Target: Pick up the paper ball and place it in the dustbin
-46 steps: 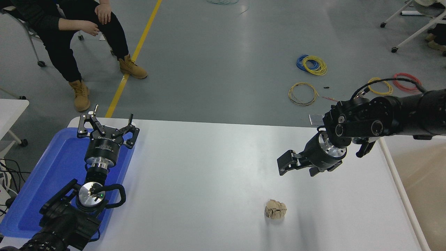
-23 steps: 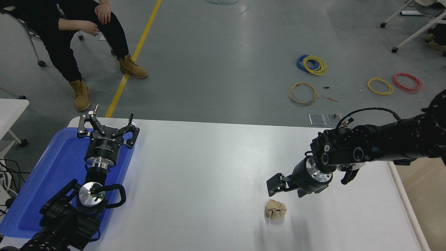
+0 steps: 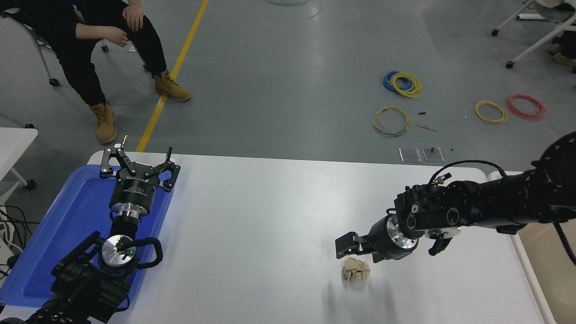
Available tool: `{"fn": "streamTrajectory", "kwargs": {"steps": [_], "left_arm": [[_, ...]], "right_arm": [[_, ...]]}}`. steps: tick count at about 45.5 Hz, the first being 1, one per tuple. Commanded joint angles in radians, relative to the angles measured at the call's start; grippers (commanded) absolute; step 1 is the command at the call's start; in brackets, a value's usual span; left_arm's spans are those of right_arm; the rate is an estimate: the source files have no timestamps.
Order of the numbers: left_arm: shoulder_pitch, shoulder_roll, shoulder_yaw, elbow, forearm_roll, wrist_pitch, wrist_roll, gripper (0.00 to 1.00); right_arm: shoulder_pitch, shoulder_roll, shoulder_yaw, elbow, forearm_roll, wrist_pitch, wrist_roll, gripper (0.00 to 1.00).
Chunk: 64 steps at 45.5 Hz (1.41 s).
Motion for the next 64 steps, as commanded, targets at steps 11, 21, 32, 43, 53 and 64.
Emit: {"fn": "streamTrajectory", "kwargs": {"steps": [11, 21, 32, 43, 53, 64], "left_arm": [[0.0, 0.0, 0.0, 0.0, 0.0, 0.001, 0.0, 1.0], [0.0, 0.0, 0.0, 0.0, 0.0, 0.001, 0.0, 1.0], [0.0, 0.0, 0.0, 0.0, 0.0, 0.001, 0.0, 1.0], [0.0, 0.0, 0.0, 0.0, 0.0, 0.001, 0.0, 1.0], [0.0, 0.0, 0.0, 0.0, 0.0, -0.001, 0.0, 1.0], [0.0, 0.0, 0.0, 0.0, 0.0, 0.001, 0.0, 1.0]], "right_arm": [[-0.083, 0.018, 0.005, -0.051, -0.003, -0.051, 0.001, 0.99], [-0.097, 0.023, 0.004, -0.052, -0.004, -0.069, 0.003, 0.95], [-0.113, 0.035, 0.002, -0.064, -0.026, -0.075, 0.004, 0.72], [-0.105, 0.041, -0.016, -0.066, -0.032, -0.088, 0.015, 0.06], [-0.067, 0.03, -0.027, -0.063, -0.11, -0.088, 0.09, 0.0], [0.032, -0.017, -0.09, -0.04, -0.11, -0.069, 0.132, 0.0]]}}
